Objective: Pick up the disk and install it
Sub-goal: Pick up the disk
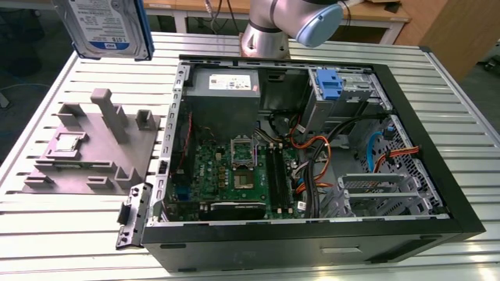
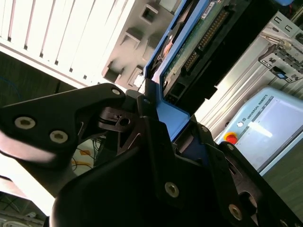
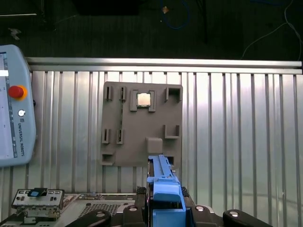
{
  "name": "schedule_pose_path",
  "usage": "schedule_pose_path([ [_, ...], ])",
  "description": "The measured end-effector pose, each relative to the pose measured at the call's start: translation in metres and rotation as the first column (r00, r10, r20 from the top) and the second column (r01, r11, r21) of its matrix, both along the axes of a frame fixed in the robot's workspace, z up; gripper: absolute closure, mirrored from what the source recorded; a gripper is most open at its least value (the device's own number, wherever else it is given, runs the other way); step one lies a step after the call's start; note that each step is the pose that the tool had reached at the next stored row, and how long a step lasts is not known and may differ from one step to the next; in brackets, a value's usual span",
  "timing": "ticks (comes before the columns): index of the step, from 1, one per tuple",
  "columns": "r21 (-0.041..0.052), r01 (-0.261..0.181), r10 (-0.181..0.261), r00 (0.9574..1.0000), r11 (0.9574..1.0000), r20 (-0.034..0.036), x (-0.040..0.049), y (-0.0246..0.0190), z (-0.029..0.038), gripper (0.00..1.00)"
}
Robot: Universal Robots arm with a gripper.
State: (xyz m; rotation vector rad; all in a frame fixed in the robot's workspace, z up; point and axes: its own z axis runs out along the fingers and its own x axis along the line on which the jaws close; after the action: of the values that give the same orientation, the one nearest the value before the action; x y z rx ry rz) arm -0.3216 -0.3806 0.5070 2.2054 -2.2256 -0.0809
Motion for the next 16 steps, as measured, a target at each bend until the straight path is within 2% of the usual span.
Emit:
schedule_pose_path([
  [4, 0.0, 0.0, 0.0, 1.0, 1.0, 0.0, 0.0002, -0.002, -0.0002, 0.63],
  [11, 0.0, 0.0, 0.0, 1.0, 1.0, -0.0001, 0.0004, -0.016, -0.0008, 0.63],
  [16, 0.0, 0.0, 0.0, 1.0, 1.0, -0.0061, 0.0107, -0.0177, -0.001, 0.63],
])
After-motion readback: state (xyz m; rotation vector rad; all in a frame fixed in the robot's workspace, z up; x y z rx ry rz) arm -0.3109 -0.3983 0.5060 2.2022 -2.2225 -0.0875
